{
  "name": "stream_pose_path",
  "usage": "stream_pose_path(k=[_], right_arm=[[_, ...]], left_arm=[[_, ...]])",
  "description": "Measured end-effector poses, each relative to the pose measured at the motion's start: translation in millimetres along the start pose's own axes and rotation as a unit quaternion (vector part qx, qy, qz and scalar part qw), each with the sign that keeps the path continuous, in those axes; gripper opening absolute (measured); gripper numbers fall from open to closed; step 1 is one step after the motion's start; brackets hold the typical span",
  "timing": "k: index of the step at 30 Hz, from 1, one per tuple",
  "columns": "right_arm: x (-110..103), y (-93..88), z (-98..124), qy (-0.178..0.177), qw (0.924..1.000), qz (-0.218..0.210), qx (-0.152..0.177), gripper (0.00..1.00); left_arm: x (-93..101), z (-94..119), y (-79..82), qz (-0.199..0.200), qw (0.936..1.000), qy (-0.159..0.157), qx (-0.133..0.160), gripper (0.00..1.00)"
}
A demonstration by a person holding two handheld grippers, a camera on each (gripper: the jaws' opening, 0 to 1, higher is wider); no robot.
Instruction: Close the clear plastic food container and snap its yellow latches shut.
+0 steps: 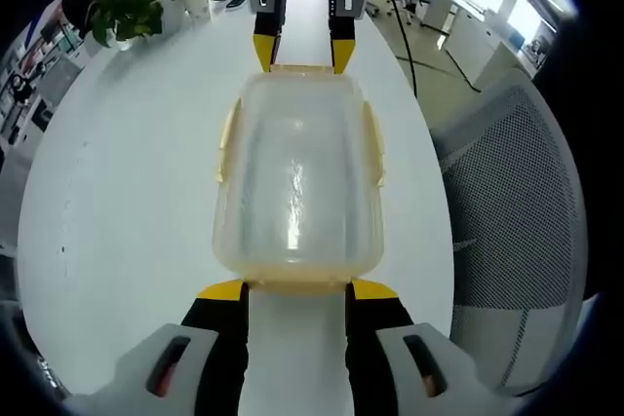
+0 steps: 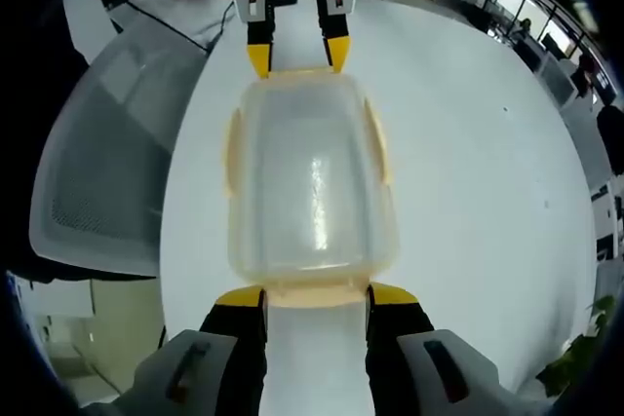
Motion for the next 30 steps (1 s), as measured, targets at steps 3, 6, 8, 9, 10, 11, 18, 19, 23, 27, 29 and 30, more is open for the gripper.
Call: stream_pose_path(k=[3,6,8,9,10,11,18,19,23,27,29,30], right_arm=[[0.1,-0.2,0.0,0.001,1.0000,0.001,0.000,0.38],[0.8,-0.2,1.0,0.004,1.0000,-0.004,-0.001,0.39],[0.3,-0.6,0.2,0.004,1.0000,-0.003,-0.005,0.39],[-0.5,-1.1,-0.6,0.007,0.9999,0.000,-0.009,0.39],[-1.2,-1.5,-0.9,0.009,0.9999,0.001,-0.011,0.39],[-1.9,-1.6,-1.0,0.009,0.9999,0.004,-0.011,0.39],[-1.1,-13.1,1.8,0.003,0.9996,0.002,-0.029,0.38],[-0.3,-13.7,2.7,0.002,0.9997,-0.003,-0.026,0.38],[2.0,-17.0,4.6,-0.001,0.9996,-0.019,-0.020,0.38],[1.0,-17.5,5.7,-0.003,0.9995,-0.027,-0.019,0.38],[-0.2,-15.8,6.7,-0.003,0.9994,-0.030,-0.015,0.38],[-0.6,-15.1,7.0,-0.002,0.9994,-0.032,-0.013,0.38]], left_arm=[[0.0,0.0,-0.1,0.000,1.0000,0.000,0.000,0.38],[0.2,0.9,0.2,0.001,1.0000,0.001,0.002,0.38],[-0.1,1.7,-0.3,-0.003,1.0000,0.000,0.004,0.39],[-0.9,2.5,-0.2,-0.007,1.0000,0.003,0.005,0.39],[-1.5,2.8,-0.4,-0.008,0.9999,0.004,0.005,0.39],[-2.1,2.9,-0.8,-0.004,1.0000,0.003,0.005,0.39],[-2.2,1.8,-6.6,-0.001,0.9999,0.003,-0.014,0.39],[-2.2,1.9,-6.6,-0.001,0.9999,0.003,-0.014,0.39],[-3.1,3.4,-5.5,0.003,0.9999,0.007,-0.012,0.39],[-2.9,3.4,-5.9,0.006,0.9999,0.007,-0.013,0.39],[-2.1,4.1,-5.3,0.007,0.9999,0.006,-0.011,0.39],[-2.0,4.2,-4.9,0.009,0.9999,0.006,-0.010,0.39]])
Point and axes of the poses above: the point that each gripper's makers call its tool centre point, and the gripper's own axes: z roughly backward along the fingers, x roughly to its right, y roughly out of its top, the point moved 7 cm from there along z, roughly backward along the fingers
